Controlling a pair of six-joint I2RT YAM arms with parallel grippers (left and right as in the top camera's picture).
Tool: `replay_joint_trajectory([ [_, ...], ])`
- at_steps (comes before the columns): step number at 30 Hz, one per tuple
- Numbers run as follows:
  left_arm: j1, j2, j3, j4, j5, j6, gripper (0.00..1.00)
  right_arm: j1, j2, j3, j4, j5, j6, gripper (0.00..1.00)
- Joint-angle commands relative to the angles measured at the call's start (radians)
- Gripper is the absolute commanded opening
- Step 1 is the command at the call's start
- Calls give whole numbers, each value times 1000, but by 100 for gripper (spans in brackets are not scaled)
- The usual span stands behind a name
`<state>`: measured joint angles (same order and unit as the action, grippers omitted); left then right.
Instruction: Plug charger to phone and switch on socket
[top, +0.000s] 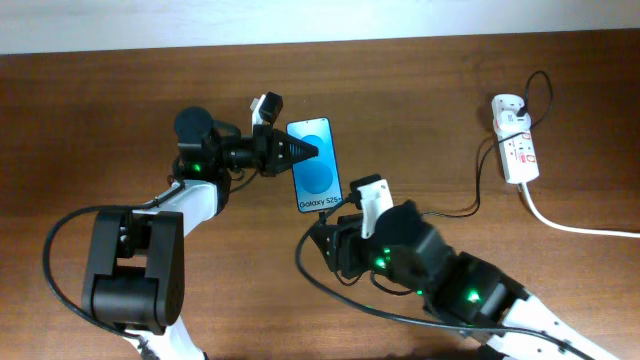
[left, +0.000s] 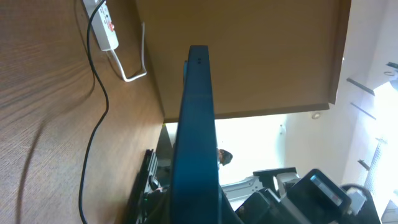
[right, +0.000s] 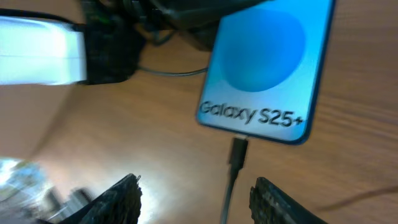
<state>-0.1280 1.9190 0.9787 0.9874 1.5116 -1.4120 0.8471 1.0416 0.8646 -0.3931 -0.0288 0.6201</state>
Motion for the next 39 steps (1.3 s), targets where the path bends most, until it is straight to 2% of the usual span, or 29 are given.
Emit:
replay_joint_trajectory([
  [1, -3, 0, 16, 7, 8, 15, 0, 117, 105, 9, 0, 320, -9, 59],
  [3, -3, 0, 16, 7, 8, 15, 0, 135, 167, 9, 4, 394, 9, 54],
  [6, -3, 0, 16, 7, 8, 15, 0, 135, 221, 11, 8, 389, 17, 34],
  [12, -3, 0, 16, 8, 23, 19, 0, 133, 222, 12, 49, 412, 15, 6],
  [19, -55, 0, 16, 8, 61, 71, 0, 89, 222, 21, 188, 412, -77, 4],
  [22, -81, 0, 12, 36, 61, 75, 0, -21, 222, 61, 199, 243, -158, 4],
  [25, -85, 0, -10, 49, 61, 75, 0, -65, 224, 92, 200, 214, -172, 4],
  [29, -85, 0, -26, 49, 58, 74, 0, -61, 223, 92, 189, 100, -171, 17],
  [31, -85, 0, -26, 49, 32, 75, 0, -61, 219, 93, 145, 88, -171, 28],
  [33, -85, 0, -26, 72, 21, 80, 0, -61, 192, 109, 45, 88, -171, 43],
  [37, -85, 0, -26, 345, -3, 82, 0, -62, 42, 239, -303, 94, -234, 93],
  [38, -85, 0, -25, 389, -24, 82, 0, -62, -27, 293, -420, 126, -250, 99],
  [39, -87, 0, -24, 391, -60, 82, 0, -62, -85, 328, -504, 174, -249, 99],
])
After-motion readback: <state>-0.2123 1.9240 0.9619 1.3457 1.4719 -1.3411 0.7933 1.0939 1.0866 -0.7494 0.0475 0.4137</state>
